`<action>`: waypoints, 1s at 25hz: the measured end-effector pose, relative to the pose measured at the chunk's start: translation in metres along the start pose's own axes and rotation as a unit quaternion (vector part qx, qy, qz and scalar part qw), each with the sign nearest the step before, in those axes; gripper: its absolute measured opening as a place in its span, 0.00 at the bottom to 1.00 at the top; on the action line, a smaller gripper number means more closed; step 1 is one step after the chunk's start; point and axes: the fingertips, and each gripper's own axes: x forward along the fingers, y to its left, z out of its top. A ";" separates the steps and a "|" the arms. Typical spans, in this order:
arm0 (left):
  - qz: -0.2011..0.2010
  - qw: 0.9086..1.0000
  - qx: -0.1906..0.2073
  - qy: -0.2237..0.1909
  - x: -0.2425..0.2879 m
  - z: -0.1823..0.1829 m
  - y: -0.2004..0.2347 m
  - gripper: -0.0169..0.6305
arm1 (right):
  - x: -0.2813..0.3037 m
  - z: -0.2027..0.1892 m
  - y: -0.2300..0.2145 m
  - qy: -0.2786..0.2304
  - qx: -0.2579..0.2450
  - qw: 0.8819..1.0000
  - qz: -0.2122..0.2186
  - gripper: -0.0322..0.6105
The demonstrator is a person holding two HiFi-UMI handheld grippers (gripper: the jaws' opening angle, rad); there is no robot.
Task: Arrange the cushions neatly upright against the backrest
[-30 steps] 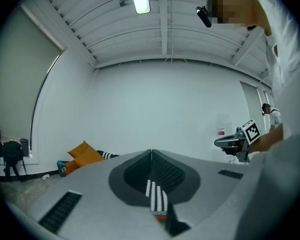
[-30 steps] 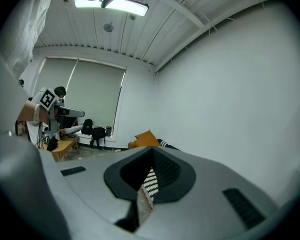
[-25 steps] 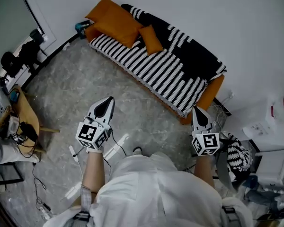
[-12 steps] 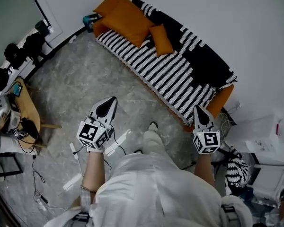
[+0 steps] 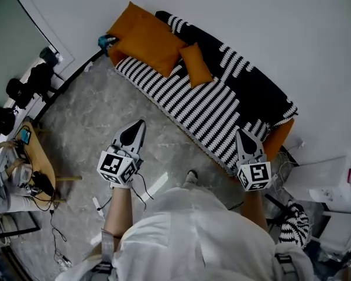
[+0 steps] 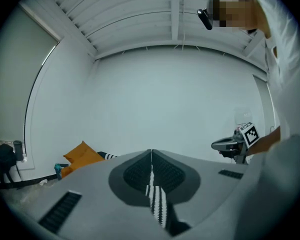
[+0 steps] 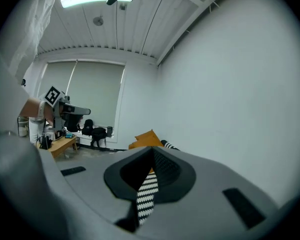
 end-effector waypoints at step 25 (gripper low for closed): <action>-0.067 0.996 -0.018 0.050 0.257 -0.038 0.096 0.05 | 0.202 -0.031 -0.126 0.049 0.027 0.998 -0.008 0.06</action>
